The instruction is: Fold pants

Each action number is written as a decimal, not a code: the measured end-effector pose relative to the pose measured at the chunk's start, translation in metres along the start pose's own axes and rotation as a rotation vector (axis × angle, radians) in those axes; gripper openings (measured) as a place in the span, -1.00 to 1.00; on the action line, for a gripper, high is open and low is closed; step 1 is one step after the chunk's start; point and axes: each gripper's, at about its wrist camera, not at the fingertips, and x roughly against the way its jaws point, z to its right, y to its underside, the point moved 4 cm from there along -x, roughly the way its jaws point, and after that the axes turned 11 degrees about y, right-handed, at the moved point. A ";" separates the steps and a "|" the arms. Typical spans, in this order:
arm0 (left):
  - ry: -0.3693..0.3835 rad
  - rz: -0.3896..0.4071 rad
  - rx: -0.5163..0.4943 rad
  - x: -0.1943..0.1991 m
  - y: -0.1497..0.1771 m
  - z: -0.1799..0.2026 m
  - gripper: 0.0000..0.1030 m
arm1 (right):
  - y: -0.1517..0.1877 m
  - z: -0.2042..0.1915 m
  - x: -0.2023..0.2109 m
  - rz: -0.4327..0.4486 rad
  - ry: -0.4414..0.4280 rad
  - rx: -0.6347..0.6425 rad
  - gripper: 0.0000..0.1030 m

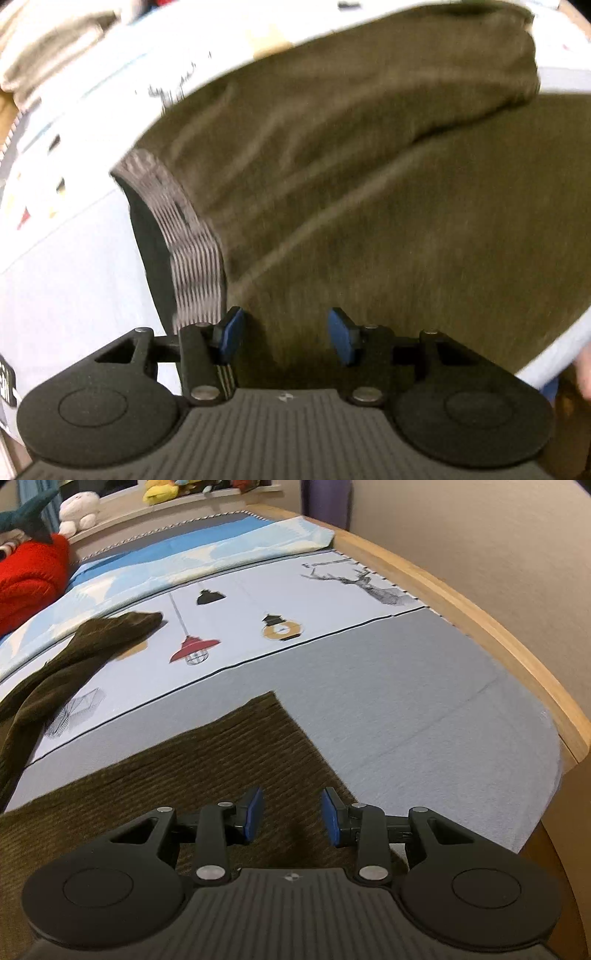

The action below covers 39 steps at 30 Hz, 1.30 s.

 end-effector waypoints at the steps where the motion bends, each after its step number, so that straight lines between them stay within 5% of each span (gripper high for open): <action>1: -0.006 0.029 0.008 0.004 -0.004 0.000 0.09 | -0.001 0.001 0.000 0.010 0.003 -0.007 -0.28; 9: -0.119 0.381 0.117 0.049 -0.052 -0.006 0.10 | -0.023 -0.004 0.014 0.097 -0.035 -0.117 -0.28; 16: -0.117 0.458 0.125 0.055 -0.099 0.023 0.07 | -0.043 -0.038 0.026 0.132 -0.184 -0.173 -0.33; 18: -0.077 0.463 0.111 0.055 -0.115 0.036 -0.60 | -0.049 -0.049 0.027 0.140 -0.217 -0.181 -0.53; 20: -0.053 0.472 0.102 0.047 -0.135 0.049 -0.84 | -0.055 -0.061 0.027 0.141 -0.245 -0.195 -0.77; 25: 0.039 0.485 0.060 0.031 -0.175 0.106 -0.85 | -0.068 -0.095 0.024 0.122 -0.327 -0.246 -0.92; 35: 0.262 0.439 -0.075 -0.045 -0.252 0.243 -0.77 | -0.086 -0.179 -0.002 -0.011 -0.399 -0.312 -0.89; 37: 0.302 0.437 -0.108 -0.062 -0.266 0.273 -0.47 | -0.084 -0.192 -0.011 -0.044 -0.392 -0.313 -0.89; 39: 0.323 0.431 -0.125 -0.079 -0.279 0.297 0.16 | -0.083 -0.203 -0.022 -0.082 -0.376 -0.323 -0.89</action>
